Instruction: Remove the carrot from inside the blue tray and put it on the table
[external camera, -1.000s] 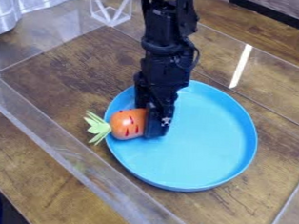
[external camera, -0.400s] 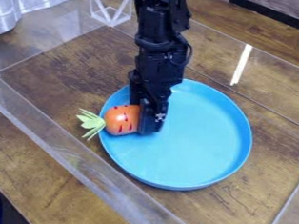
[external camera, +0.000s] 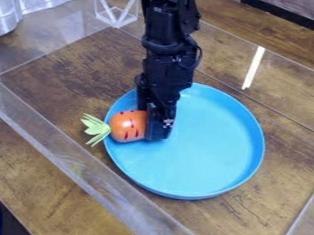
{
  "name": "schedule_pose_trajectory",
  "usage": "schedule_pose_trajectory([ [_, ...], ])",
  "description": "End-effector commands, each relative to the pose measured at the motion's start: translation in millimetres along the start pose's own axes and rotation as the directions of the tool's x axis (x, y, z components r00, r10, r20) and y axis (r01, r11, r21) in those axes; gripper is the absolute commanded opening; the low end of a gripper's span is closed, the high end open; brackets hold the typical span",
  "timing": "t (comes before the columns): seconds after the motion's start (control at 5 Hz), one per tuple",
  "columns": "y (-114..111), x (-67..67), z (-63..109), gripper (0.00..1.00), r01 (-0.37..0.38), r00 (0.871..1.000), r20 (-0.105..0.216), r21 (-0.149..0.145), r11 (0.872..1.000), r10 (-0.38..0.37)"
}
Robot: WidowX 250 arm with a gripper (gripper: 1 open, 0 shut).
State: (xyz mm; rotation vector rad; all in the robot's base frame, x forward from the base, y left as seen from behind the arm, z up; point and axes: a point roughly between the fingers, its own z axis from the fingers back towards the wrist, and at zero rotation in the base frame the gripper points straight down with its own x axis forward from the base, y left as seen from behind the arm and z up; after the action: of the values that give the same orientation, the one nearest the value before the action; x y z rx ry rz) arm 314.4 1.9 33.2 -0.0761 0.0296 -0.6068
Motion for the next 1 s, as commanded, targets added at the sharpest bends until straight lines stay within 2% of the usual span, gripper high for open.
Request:
schedule_pose_trajectory([
  [0.0,5.0,5.6,17.0,0.0,0.003,0.999,0.047,0.029,1.0,-0.004],
  [0.8,1.3,8.5,19.4,0.0,0.031,0.998,0.05,0.02,0.999,-0.032],
])
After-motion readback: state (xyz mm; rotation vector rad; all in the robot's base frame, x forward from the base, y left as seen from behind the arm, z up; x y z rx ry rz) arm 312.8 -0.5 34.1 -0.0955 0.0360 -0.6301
